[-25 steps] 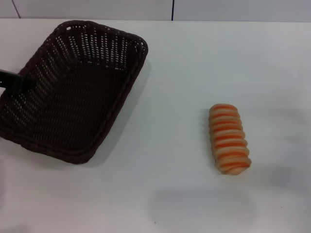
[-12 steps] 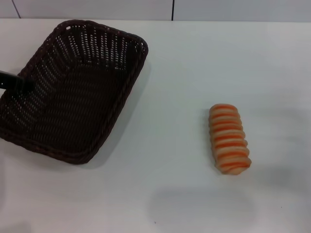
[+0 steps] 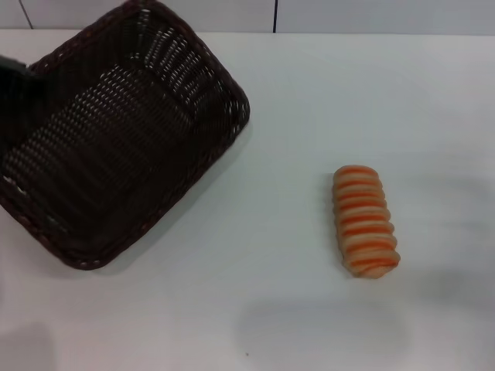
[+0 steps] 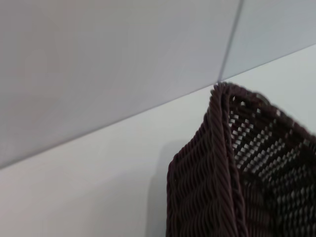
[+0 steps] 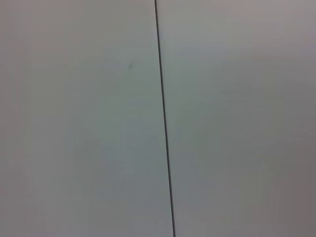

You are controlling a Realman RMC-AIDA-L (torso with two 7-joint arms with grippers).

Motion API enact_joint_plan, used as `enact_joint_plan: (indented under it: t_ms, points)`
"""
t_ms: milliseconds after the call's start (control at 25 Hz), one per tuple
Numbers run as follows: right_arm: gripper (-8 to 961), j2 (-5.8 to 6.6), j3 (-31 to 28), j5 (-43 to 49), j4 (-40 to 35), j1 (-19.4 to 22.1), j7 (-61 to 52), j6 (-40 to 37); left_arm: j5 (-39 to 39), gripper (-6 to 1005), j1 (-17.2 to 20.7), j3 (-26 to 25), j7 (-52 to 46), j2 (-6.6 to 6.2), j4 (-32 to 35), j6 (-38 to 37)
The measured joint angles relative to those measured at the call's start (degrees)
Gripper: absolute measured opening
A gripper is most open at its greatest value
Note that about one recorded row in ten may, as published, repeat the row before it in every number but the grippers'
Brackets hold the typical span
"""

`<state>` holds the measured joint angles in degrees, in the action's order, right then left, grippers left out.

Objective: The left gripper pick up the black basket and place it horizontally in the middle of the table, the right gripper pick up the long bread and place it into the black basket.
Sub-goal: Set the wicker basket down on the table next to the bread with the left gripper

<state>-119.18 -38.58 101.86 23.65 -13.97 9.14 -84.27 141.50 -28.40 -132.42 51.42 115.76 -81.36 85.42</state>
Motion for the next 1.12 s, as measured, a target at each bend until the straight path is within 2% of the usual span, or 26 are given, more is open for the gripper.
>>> enact_joint_plan:
  t_ms: [40,360,440,640,760,840,920,1000,1080,1120]
  points:
    - [589,0.00,0.0,0.0,0.0,0.2,0.0,-0.3,-1.6,199,-0.7,-0.2,0.8,-0.84,-0.2,1.8]
    - [589,0.00,0.0,0.0,0.1,0.9,-0.1,-0.7,-5.3,193,-3.6,-0.2,4.1,-2.65,-2.1,7.4]
    - [588,0.00,0.0,0.0,0.1,1.1,-0.1,-0.9,-6.8,192,-5.4,-0.2,6.2,-3.80,-2.7,11.5]
    - [588,-0.05,0.1,0.0,0.2,1.7,-0.1,-1.3,-7.2,190,-8.9,0.4,11.1,-4.93,-1.7,17.2]
    - [588,-0.10,0.1,0.0,0.3,2.1,-0.1,-1.3,-6.9,188,-10.3,0.5,13.6,-5.02,-0.8,18.8]
    - [588,-0.15,0.2,0.0,0.5,2.7,-0.1,-1.7,-6.8,187,-13.0,0.6,17.0,-5.07,1.1,21.6]
    - [588,-0.18,0.2,0.0,0.8,3.3,-0.1,-2.0,-6.8,187,-13.0,0.6,17.0,-5.07,1.1,21.6]
    - [588,-0.18,0.2,0.0,1.0,3.5,-0.1,-2.2,-6.5,186,-15.4,1.9,19.2,-5.28,3.6,23.8]
    - [588,-0.17,0.2,0.0,1.1,3.9,-0.1,-2.5,-6.5,185,-15.4,1.9,19.2,-5.28,3.6,23.8]
    - [587,-0.17,0.2,0.0,1.1,4.0,-0.1,-2.6,-6.1,184,-16.9,4.8,20.6,-5.52,6.0,24.5]
